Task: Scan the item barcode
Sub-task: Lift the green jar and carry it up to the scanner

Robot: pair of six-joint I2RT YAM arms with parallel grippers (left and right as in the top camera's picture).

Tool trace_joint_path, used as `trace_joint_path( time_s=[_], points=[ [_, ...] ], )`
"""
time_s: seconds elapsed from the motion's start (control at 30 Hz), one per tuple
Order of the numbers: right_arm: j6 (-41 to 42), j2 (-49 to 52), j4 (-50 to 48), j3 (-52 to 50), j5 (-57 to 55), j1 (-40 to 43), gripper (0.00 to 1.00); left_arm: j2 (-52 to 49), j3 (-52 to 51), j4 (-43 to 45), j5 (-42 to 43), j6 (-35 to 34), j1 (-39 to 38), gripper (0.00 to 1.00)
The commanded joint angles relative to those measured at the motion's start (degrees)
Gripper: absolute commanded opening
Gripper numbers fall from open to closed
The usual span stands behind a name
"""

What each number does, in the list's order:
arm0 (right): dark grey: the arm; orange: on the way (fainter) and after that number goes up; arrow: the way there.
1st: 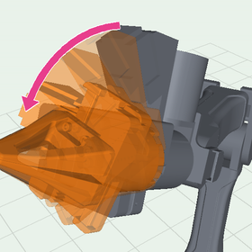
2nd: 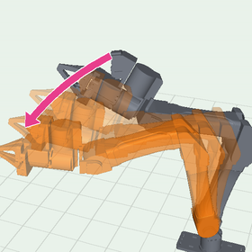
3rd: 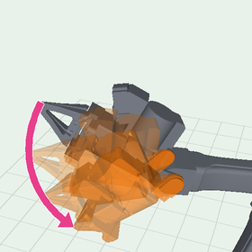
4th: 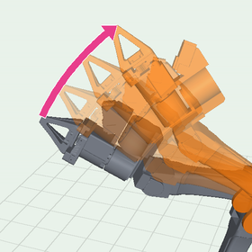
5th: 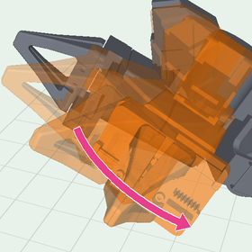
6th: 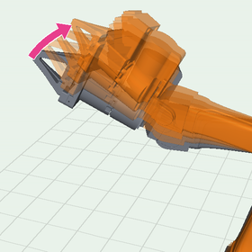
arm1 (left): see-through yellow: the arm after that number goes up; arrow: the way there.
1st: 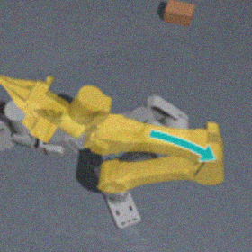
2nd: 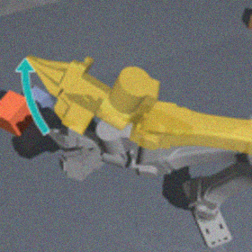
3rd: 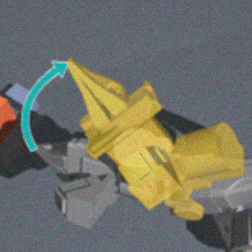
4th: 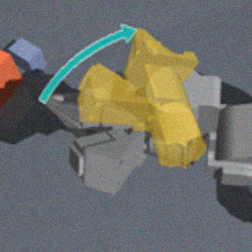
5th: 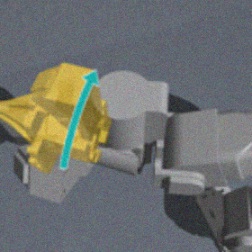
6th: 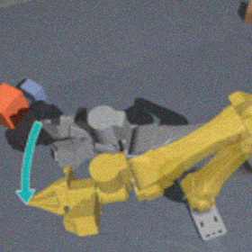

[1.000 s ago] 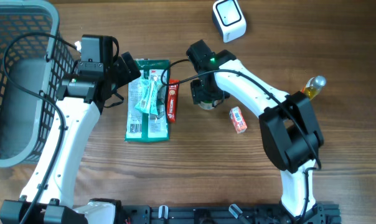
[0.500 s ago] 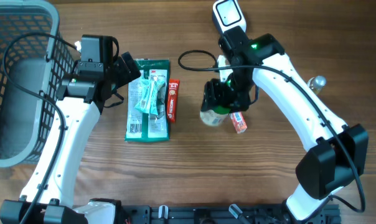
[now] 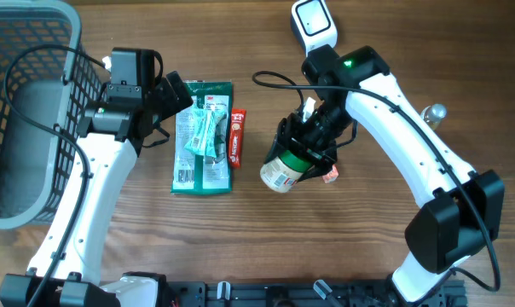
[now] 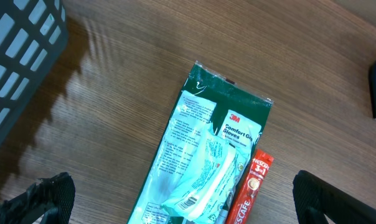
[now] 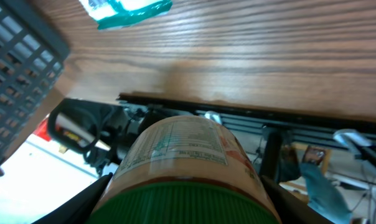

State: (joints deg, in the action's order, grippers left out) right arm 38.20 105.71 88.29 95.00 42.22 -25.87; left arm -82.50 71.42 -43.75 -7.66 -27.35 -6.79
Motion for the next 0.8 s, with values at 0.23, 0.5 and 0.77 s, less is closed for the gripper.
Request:
trace_joint_path(
  time_s=[0.23, 0.5, 0.77],
  points=[
    [1.4, -0.1, -1.2, 0.2, 5.2, -0.2, 0.13, 0.2, 0.7, 0.0, -0.4, 0.1, 0.2, 1.0],
    [1.4, -0.1, -16.8, 0.2, -19.6, -0.2, 0.13, 0.2, 0.7, 0.0, -0.4, 0.1, 0.2, 1.0],
    [-10.1, -0.1, -27.8, 0.7, -30.5, 0.1, 0.13, 0.2, 0.7, 0.0, -0.4, 0.1, 0.2, 1.0]
  ],
)
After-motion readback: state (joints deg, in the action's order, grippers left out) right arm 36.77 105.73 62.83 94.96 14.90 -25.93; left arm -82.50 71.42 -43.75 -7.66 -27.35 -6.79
